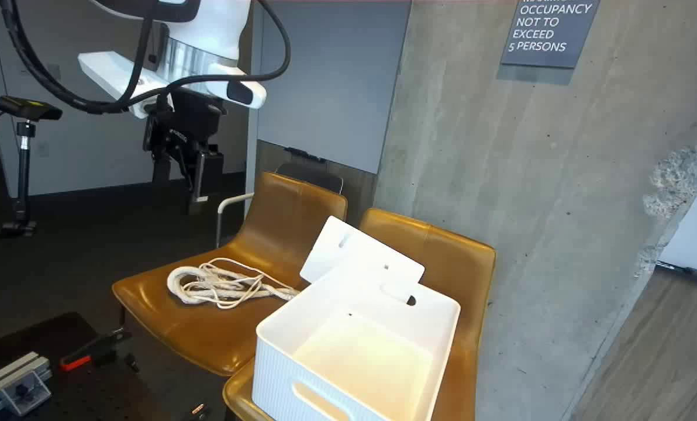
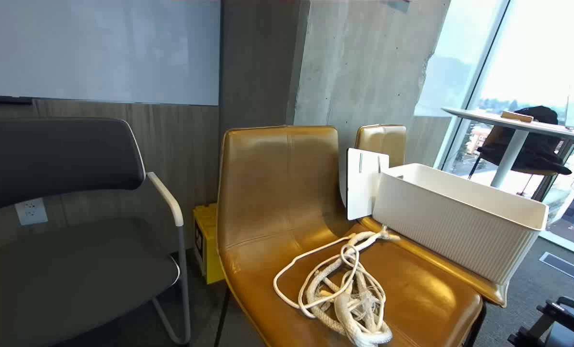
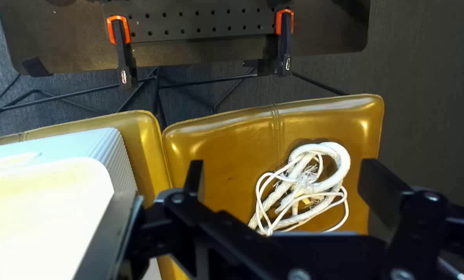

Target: Put the cable inside the storage box, then take it out

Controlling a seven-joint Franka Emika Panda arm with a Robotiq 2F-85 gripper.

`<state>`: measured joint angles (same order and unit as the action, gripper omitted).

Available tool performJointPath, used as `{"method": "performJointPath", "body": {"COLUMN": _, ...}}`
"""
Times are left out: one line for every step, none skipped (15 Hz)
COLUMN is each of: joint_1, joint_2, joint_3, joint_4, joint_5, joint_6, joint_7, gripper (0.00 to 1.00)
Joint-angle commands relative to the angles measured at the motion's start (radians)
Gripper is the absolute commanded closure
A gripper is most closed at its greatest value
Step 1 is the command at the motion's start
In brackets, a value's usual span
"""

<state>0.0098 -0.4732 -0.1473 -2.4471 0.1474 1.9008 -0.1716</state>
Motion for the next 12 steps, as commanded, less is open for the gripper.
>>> {"method": "performJointPath", "body": {"joint_1": -0.016, "joint_2": 0.002, "joint_3": 0.014, "joint_4": 0.002, "joint_5": 0.006, "joint_6": -0.003, "joint_7": -0.006, "gripper": 0.0}}
{"method": "performJointPath", "body": {"joint_1": -0.016, "joint_2": 0.001, "joint_3": 0.014, "joint_4": 0.003, "joint_5": 0.006, "joint_6": -0.003, "joint_7": -0.006, "gripper": 0.0}}
{"method": "performJointPath", "body": {"joint_1": -0.016, "joint_2": 0.001, "joint_3": 0.014, "joint_4": 0.003, "joint_5": 0.006, "joint_6": -0.003, "joint_7": -0.006, "gripper": 0.0}}
{"method": "performJointPath", "body": {"joint_1": -0.016, "joint_2": 0.001, "joint_3": 0.014, "joint_4": 0.003, "joint_5": 0.006, "joint_6": -0.003, "joint_7": -0.006, "gripper": 0.0}}
{"method": "performJointPath", "body": {"joint_1": -0.005, "joint_2": -0.001, "joint_3": 0.025, "joint_4": -0.011, "joint_5": 0.02, "joint_6": 0.012, "joint_7": -0.001, "gripper": 0.0}}
{"method": "performJointPath", "body": {"joint_1": 0.014, "joint_2": 0.0, "joint_3": 0.048, "joint_4": -0.021, "joint_5": 0.036, "joint_6": 0.046, "joint_7": 0.009, "gripper": 0.0}}
{"method": "performJointPath", "body": {"joint_1": 0.033, "joint_2": 0.007, "joint_3": 0.074, "joint_4": -0.028, "joint_5": 0.054, "joint_6": 0.089, "joint_7": 0.02, "gripper": 0.0}}
{"method": "performJointPath", "body": {"joint_1": 0.048, "joint_2": 0.021, "joint_3": 0.103, "joint_4": -0.031, "joint_5": 0.067, "joint_6": 0.135, "joint_7": 0.041, "gripper": 0.0}}
{"method": "performJointPath", "body": {"joint_1": 0.064, "joint_2": 0.049, "joint_3": 0.146, "joint_4": -0.029, "joint_5": 0.075, "joint_6": 0.198, "joint_7": 0.091, "gripper": 0.0}}
{"method": "performJointPath", "body": {"joint_1": 0.071, "joint_2": 0.074, "joint_3": 0.186, "joint_4": -0.016, "joint_5": 0.07, "joint_6": 0.239, "joint_7": 0.155, "gripper": 0.0}}
{"method": "performJointPath", "body": {"joint_1": 0.078, "joint_2": 0.116, "joint_3": 0.239, "joint_4": -0.004, "joint_5": 0.058, "joint_6": 0.298, "joint_7": 0.255, "gripper": 0.0}}
{"method": "performJointPath", "body": {"joint_1": 0.065, "joint_2": 0.154, "joint_3": 0.293, "joint_4": 0.015, "joint_5": 0.036, "joint_6": 0.34, "joint_7": 0.345, "gripper": 0.0}}
